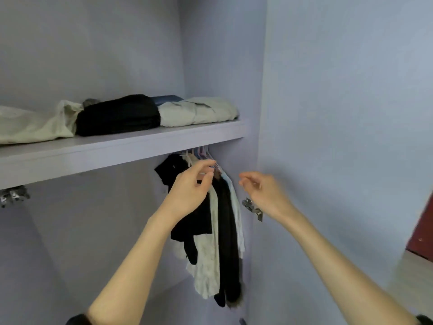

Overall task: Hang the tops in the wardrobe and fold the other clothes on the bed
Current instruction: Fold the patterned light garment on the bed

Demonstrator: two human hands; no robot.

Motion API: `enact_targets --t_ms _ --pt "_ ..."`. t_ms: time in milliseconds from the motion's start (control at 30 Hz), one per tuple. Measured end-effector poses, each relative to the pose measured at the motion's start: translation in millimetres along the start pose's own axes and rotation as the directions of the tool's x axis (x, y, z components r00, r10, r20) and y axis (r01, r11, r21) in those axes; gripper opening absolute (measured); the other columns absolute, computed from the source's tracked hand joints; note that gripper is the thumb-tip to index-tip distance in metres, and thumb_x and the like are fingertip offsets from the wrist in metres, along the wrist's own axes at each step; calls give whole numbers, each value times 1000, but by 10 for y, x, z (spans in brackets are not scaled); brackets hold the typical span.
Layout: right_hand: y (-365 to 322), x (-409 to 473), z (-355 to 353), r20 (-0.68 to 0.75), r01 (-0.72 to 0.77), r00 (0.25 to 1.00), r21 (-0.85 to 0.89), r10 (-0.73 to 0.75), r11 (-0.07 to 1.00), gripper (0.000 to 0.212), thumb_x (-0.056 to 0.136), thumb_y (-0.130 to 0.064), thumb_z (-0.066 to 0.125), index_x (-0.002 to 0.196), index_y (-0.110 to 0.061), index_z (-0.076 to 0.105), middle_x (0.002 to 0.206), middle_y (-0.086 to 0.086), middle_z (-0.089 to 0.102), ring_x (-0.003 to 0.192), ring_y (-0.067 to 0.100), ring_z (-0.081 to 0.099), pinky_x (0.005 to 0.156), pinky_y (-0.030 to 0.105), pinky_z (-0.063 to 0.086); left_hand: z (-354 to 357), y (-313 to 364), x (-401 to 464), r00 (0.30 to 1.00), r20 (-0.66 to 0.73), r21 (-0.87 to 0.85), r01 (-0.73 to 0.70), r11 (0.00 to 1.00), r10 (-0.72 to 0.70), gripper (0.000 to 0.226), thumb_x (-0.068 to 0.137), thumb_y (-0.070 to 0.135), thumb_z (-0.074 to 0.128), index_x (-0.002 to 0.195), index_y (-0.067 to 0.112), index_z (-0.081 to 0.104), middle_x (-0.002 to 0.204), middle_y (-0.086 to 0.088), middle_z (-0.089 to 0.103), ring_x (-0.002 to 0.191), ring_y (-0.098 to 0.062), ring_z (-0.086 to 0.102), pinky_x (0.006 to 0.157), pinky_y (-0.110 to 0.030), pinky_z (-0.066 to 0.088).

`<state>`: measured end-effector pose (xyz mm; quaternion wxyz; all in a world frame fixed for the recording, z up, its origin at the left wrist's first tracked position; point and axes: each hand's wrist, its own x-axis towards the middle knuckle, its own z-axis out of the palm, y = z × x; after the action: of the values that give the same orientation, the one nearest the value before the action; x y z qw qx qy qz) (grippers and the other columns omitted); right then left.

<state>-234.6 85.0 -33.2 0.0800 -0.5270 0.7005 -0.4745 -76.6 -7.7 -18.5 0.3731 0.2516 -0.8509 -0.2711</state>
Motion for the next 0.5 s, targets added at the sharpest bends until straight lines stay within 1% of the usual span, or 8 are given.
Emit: enact_targets --t_ms 67,167,267,300,367,433,467,500 --pt "246 -358 -232 -18 -82 996 -4 82 997 27 97 -17 47 119 -13 63 114 4 67 104 17 63 86 16 40 354 133 -133 996 89 -68 -7 998 13 31 99 21 45 129 24 51 118 7 60 102 -5 56 73 3 38" --pt "598 -939 -662 -53 -186 981 -32 184 982 25 96 -14 48 116 -10 64 111 6 68 101 21 64 93 27 45 949 420 -379 978 204 -152 -12 988 43 30 98 17 46 126 19 54 113 4 63 102 -10 58 74 -1 39" --pt "942 -1582 -1192 -130 -319 940 -21 314 947 25 96 -13 49 116 -10 64 106 5 68 98 21 64 94 31 47 1609 831 -630 936 339 -260 -2 966 93 27 97 10 46 121 13 57 105 0 63 99 -20 62 82 -17 43" --pt "1032 -1779 -1370 -167 -354 922 2 349 935 25 96 -12 49 116 -8 63 103 5 68 96 21 65 92 29 48 1809 967 -695 919 378 -288 0 958 113 26 97 10 46 120 13 57 104 -1 64 99 -21 62 83 -21 44" --pt "1217 -2255 -1783 -246 -425 874 29 419 905 24 96 -10 50 116 -5 63 101 7 68 84 12 64 81 16 48 2246 1316 -843 879 447 -342 -5 940 168 23 97 13 46 117 17 58 105 -1 65 98 -19 63 87 -26 47" --pt "1334 -2769 -2205 -323 -492 818 36 476 870 24 95 -11 51 115 -4 63 98 5 67 75 2 60 70 6 44 2695 1690 -1013 822 520 -392 -13 920 233 23 98 14 44 115 22 58 106 2 65 97 -15 62 87 -23 47" --pt "1392 -3028 -2418 -363 -528 784 36 504 848 23 95 -12 51 114 -5 63 97 4 66 78 4 61 73 8 45 2909 1899 -1111 785 560 -408 -20 913 267 24 99 14 43 117 22 57 107 3 66 97 -14 62 86 -21 47" --pt "1457 -3302 -2636 -402 -562 745 51 532 826 23 96 -13 51 114 -6 64 97 3 66 83 9 62 79 15 46 3133 2124 -1226 740 600 -422 -31 906 304 26 99 13 43 120 20 57 107 2 66 96 -16 63 85 -23 47"
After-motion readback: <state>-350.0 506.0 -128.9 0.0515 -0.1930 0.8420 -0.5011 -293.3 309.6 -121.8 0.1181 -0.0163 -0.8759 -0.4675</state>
